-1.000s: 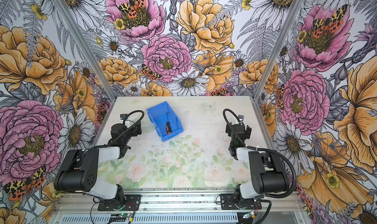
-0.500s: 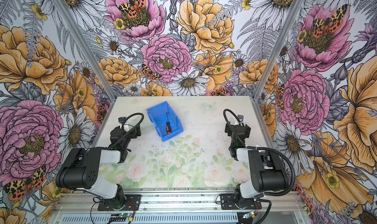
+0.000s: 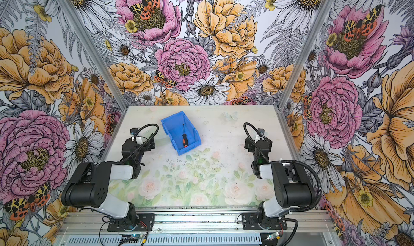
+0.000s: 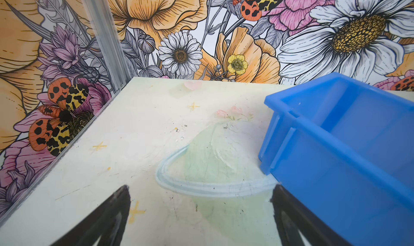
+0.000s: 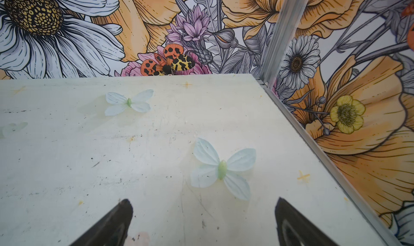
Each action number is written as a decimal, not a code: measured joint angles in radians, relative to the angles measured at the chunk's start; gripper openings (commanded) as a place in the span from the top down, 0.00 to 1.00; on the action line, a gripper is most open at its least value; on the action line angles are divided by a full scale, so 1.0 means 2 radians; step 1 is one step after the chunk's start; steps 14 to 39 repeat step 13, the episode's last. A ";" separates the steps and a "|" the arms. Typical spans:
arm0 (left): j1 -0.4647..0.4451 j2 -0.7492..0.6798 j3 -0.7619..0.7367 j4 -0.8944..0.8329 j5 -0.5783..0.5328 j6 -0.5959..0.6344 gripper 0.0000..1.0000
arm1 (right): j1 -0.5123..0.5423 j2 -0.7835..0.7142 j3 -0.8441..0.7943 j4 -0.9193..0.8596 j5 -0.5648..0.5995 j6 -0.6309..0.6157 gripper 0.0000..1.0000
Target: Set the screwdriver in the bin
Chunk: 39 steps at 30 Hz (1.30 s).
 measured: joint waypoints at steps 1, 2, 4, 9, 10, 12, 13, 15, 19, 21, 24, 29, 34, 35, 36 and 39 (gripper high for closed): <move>0.000 0.000 0.000 0.000 0.000 0.000 0.01 | -0.002 0.000 0.000 0.000 -0.003 0.000 0.00; 0.000 0.000 0.000 0.001 -0.001 0.000 0.01 | -0.006 0.000 0.000 0.000 -0.006 0.001 0.00; 0.000 0.000 0.000 0.001 -0.001 0.000 0.01 | -0.011 0.000 0.000 0.000 -0.012 0.002 0.00; 0.000 0.000 0.000 0.003 -0.001 0.000 0.01 | -0.015 0.000 0.000 0.000 -0.019 0.002 0.00; 0.002 0.000 0.000 0.002 -0.001 0.000 0.01 | -0.015 0.000 0.000 0.000 -0.019 0.002 0.00; 0.007 0.000 0.000 0.002 0.004 -0.001 0.01 | -0.015 0.000 0.000 0.000 -0.019 0.002 0.01; 0.009 0.000 0.000 0.002 0.004 -0.002 0.01 | -0.015 0.000 0.000 0.000 -0.019 0.002 0.00; 0.009 0.000 0.000 0.002 0.004 -0.002 0.01 | -0.015 0.000 0.000 0.000 -0.019 0.002 0.00; 0.009 0.000 0.000 0.002 0.004 -0.002 0.01 | -0.015 0.000 0.000 0.000 -0.019 0.002 0.00; 0.009 0.000 0.000 0.002 0.004 -0.002 0.01 | -0.015 0.000 0.000 0.000 -0.019 0.002 0.00; 0.009 0.000 0.000 0.002 0.004 -0.002 0.01 | -0.015 0.000 0.000 0.000 -0.019 0.002 0.00; 0.009 0.000 0.000 0.002 0.004 -0.002 0.01 | -0.015 0.000 0.000 0.000 -0.019 0.002 0.00; 0.009 0.000 0.000 0.002 0.004 -0.002 0.01 | -0.015 0.000 0.000 0.000 -0.019 0.002 0.00; 0.009 0.000 0.000 0.002 0.004 -0.002 0.01 | -0.015 0.000 0.000 0.000 -0.019 0.002 0.00; 0.009 0.000 0.000 0.002 0.004 -0.002 0.01 | -0.015 0.000 0.000 0.000 -0.019 0.002 0.00; 0.009 0.000 0.000 0.002 0.004 -0.002 0.01 | -0.015 0.000 0.000 0.000 -0.019 0.002 0.00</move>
